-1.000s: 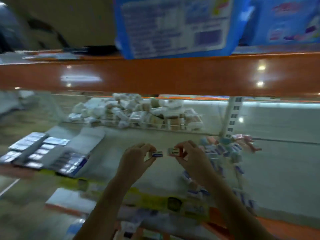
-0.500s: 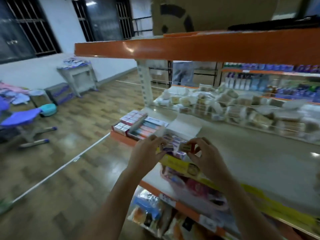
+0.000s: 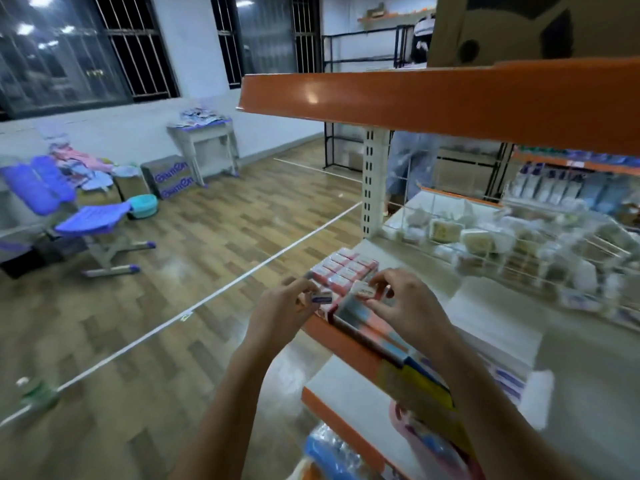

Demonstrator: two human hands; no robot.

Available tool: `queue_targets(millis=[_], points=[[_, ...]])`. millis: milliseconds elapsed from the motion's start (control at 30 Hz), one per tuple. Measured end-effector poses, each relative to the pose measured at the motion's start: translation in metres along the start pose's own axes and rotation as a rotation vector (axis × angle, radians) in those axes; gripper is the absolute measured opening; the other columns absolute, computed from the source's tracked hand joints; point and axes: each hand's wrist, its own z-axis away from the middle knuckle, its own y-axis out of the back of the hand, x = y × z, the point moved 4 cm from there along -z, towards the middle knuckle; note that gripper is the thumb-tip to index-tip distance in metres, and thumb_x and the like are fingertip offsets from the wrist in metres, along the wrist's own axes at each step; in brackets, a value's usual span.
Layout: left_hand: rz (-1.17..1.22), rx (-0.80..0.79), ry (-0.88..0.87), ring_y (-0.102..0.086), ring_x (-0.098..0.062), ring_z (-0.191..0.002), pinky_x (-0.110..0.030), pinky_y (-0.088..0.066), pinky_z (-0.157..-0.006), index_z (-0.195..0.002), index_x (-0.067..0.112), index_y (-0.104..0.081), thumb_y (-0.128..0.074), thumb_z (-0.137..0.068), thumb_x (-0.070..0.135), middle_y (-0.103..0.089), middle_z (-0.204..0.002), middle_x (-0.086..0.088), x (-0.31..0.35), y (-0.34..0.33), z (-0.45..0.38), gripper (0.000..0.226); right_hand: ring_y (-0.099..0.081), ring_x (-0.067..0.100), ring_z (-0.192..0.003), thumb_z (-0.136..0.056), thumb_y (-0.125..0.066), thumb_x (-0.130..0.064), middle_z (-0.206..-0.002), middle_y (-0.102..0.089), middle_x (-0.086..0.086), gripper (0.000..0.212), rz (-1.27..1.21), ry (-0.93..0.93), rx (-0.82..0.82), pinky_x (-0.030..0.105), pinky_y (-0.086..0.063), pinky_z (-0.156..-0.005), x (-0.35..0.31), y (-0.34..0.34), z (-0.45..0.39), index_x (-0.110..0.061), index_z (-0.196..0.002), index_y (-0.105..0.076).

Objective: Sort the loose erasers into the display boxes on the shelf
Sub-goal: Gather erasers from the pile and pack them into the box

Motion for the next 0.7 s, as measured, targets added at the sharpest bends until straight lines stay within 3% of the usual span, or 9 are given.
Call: queue_targets(millis=[100, 267, 367, 500, 600, 700], points=[[0.028, 0.009, 0.068, -0.058, -0.009, -0.072, -0.016, -0.038, -0.058, -0.093, 0.026, -0.069, -0.073, -0.079, 0.023, -0.057, -0.091, 0.013, -0.031, 0.004, -0.024, 0.016, -0.049, 0.006, -0.087, -0.083, -0.067, -0.028, -0.096, -0.050, -0.010, 0.025, 0.029, 0.009, -0.056, 0.017, -0.038, -0.074, -0.006, -0.022, -0.035, -0.022, -0.106, -0.060], [0.066, -0.017, 0.042, -0.055, -0.004, -0.071, -0.022, -0.042, -0.061, -0.093, 0.025, -0.068, -0.074, -0.078, 0.022, -0.057, -0.090, 0.016, -0.067, 0.005, -0.051, 0.016, -0.048, 0.008, -0.095, -0.085, -0.063, -0.031, -0.104, -0.053, -0.007, 0.023, 0.104, 0.005, -0.172, 0.019, -0.040, -0.078, -0.013, -0.065, -0.069, -0.022, -0.106, -0.058], [0.073, -0.078, 0.004, -0.054, -0.002, -0.072, -0.018, -0.042, -0.063, -0.095, 0.025, -0.068, -0.074, -0.079, 0.021, -0.055, -0.090, 0.017, -0.082, 0.004, -0.067, 0.017, -0.047, 0.010, -0.101, -0.086, -0.061, -0.034, -0.107, -0.052, -0.006, 0.024, 0.127, -0.036, -0.218, 0.022, -0.041, -0.086, -0.015, -0.088, -0.076, -0.021, -0.106, -0.057], [0.100, -0.141, -0.094, -0.051, 0.008, -0.070, -0.006, -0.034, -0.059, -0.094, 0.026, -0.069, -0.074, -0.078, 0.022, -0.056, -0.089, 0.018, -0.098, 0.002, -0.087, 0.017, -0.043, 0.011, -0.107, -0.087, -0.060, -0.034, -0.111, -0.051, -0.004, 0.025, 0.172, -0.126, -0.184, 0.024, -0.038, -0.091, -0.017, -0.106, -0.082, -0.021, -0.108, -0.056], [0.144, -0.201, -0.183, -0.053, 0.002, -0.070, -0.007, -0.036, -0.061, -0.093, 0.026, -0.068, -0.073, -0.079, 0.024, -0.056, -0.088, 0.017, -0.106, 0.001, -0.102, 0.015, -0.041, 0.012, -0.110, -0.087, -0.059, -0.033, -0.113, -0.049, -0.005, 0.027, 0.200, -0.215, -0.141, 0.025, -0.036, -0.094, -0.018, -0.113, -0.085, -0.021, -0.111, -0.056], [0.197, -0.239, -0.296, -0.054, -0.003, -0.073, -0.017, -0.043, -0.064, -0.093, 0.025, -0.069, -0.075, -0.078, 0.022, -0.057, -0.089, 0.015, -0.109, 0.001, -0.115, 0.016, -0.039, 0.011, -0.112, -0.086, -0.061, -0.034, -0.115, -0.047, -0.007, 0.031, 0.239, -0.291, -0.106, 0.025, -0.035, -0.096, -0.021, -0.117, -0.085, -0.023, -0.113, -0.054]])
